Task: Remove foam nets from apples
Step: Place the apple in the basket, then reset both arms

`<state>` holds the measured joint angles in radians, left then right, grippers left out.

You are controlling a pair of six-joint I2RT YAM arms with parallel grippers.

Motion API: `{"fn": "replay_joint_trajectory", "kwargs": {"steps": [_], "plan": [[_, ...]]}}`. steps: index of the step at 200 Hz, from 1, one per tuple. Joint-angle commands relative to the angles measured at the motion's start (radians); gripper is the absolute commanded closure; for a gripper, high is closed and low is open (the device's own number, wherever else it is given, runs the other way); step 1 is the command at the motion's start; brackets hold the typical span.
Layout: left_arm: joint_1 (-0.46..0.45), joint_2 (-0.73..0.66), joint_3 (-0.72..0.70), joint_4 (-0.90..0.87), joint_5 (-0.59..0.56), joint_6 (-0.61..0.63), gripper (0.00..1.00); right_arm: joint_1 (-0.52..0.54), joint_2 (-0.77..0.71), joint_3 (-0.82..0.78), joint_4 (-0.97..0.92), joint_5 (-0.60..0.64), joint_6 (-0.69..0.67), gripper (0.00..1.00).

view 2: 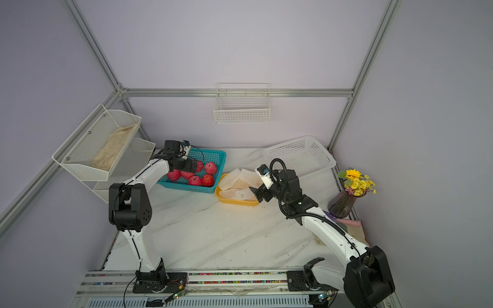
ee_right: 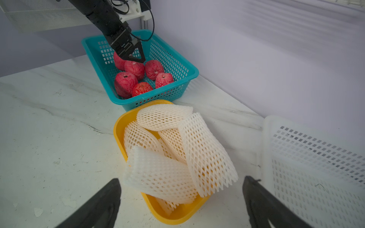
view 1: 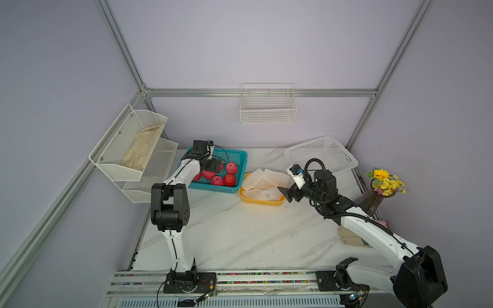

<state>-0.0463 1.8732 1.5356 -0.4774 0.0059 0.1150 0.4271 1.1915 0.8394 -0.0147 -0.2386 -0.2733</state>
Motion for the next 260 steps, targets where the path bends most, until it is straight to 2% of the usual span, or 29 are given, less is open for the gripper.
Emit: {"fn": "replay_joint_trajectory", "kwargs": {"steps": [1,39,59,78,99,106,113,128,169,202,234,260], "plan": [[-0.034,-0.208,-0.132,0.126,0.050,-0.011,0.00,-0.002,0.000,0.041,0.032,0.061,0.052,0.03],[-0.074,-0.586,-0.460,0.243,0.111,-0.047,0.00,-0.002,-0.016,0.008,0.076,0.205,0.145,0.03],[-0.080,-0.771,-0.645,0.285,0.082,-0.075,0.00,-0.003,-0.034,-0.052,0.140,0.371,0.317,0.03],[-0.076,-0.906,-0.805,0.335,0.012,-0.132,0.00,-0.005,-0.045,-0.133,0.219,0.602,0.410,0.03],[-0.070,-1.009,-0.953,0.409,-0.135,-0.212,0.00,-0.017,0.002,-0.243,0.389,0.808,0.352,0.03],[-0.065,-1.029,-0.999,0.460,-0.167,-0.209,0.00,-0.033,0.036,-0.270,0.447,0.836,0.342,0.03],[-0.061,-1.035,-1.037,0.508,-0.197,-0.199,0.00,-0.057,0.066,-0.288,0.485,0.813,0.328,0.03],[-0.045,-1.002,-1.101,0.635,-0.240,-0.171,0.00,-0.100,0.133,-0.327,0.593,0.764,0.336,0.03],[0.011,-0.764,-1.128,0.835,-0.184,-0.096,0.00,-0.195,0.277,-0.435,0.952,0.622,0.304,0.03],[0.046,-0.648,-1.270,1.234,-0.092,-0.116,0.00,-0.259,0.344,-0.508,1.127,0.545,0.277,0.03],[0.055,-0.491,-1.249,1.433,-0.074,-0.115,0.00,-0.279,0.433,-0.517,1.223,0.380,0.192,0.03],[0.073,-0.290,-1.262,1.641,-0.039,-0.104,0.00,-0.298,0.547,-0.517,1.314,0.346,0.191,0.03]]}}
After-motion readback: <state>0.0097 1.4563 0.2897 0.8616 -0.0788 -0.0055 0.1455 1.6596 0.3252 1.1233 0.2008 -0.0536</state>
